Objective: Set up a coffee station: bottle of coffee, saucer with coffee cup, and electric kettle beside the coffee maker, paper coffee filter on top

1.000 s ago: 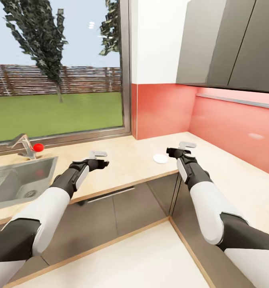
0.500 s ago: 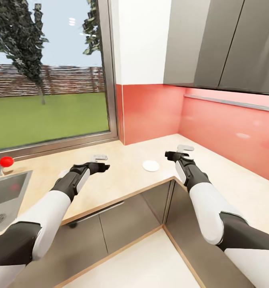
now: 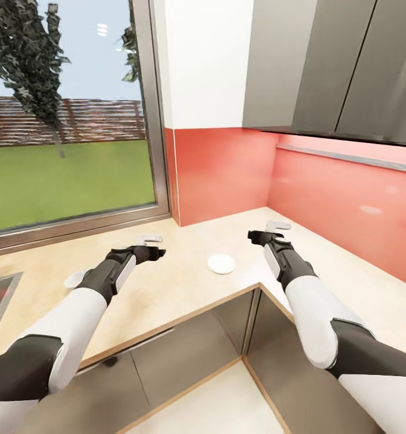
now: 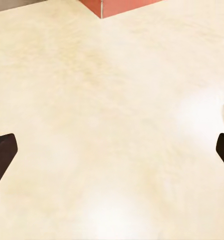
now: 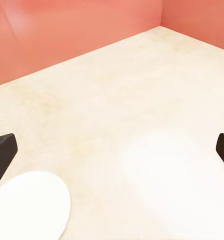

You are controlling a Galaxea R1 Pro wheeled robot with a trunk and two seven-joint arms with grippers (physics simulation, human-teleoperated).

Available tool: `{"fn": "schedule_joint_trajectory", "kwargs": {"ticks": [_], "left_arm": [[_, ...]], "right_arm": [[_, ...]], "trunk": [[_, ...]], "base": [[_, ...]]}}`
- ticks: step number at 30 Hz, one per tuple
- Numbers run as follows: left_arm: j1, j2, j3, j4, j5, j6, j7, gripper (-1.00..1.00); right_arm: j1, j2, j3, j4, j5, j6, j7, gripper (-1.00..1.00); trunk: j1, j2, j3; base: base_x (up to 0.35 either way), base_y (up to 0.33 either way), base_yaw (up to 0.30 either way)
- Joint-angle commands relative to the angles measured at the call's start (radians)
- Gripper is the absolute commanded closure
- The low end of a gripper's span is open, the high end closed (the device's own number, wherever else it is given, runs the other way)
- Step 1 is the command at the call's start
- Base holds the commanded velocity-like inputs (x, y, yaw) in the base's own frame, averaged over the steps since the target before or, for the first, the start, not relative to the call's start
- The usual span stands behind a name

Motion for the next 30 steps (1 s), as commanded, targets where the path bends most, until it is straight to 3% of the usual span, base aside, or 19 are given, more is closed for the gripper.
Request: {"fn": "schedule_joint_trajectory", "kwargs": {"ticks": [1, 6, 16, 27, 30], "left_arm": [[-0.001, 0.001, -0.003, -0.001, 0.008, 0.006, 0.002, -1.00], [0.035, 0.001, -0.002, -0.004, 0.007, 0.005, 0.003, -1.00], [0.044, 0.012, 0.002, -0.003, 0.007, 0.006, 0.005, -1.00], [0.046, 0.013, 0.003, -0.002, 0.008, 0.006, 0.005, -1.00], [0.069, 0.013, 0.005, -0.009, 0.008, 0.005, 0.004, -1.00]], "right_arm": [[-0.001, 0.001, -0.006, 0.007, 0.010, 0.006, 0.001, -1.00], [-0.001, 0.002, -0.006, 0.058, 0.010, 0.007, 0.001, -1.00], [-0.001, 0.017, -0.006, 0.067, 0.010, 0.007, 0.001, -1.00], [-0.001, 0.023, -0.006, 0.067, 0.010, 0.007, 0.001, -1.00], [-0.001, 0.023, -0.006, 0.067, 0.010, 0.007, 0.001, -1.00]], "trunk": [[0.001, -0.002, -0.002], [0.001, -0.002, -0.002], [0.001, -0.002, -0.002], [0.001, -0.002, -0.002], [0.001, -0.002, -0.002]], "base": [[0.297, -0.143, 0.000], [0.176, -0.056, -0.125], [0.032, -0.002, -0.077], [0.283, 0.000, 0.000], [0.187, 0.000, 0.000]]}}
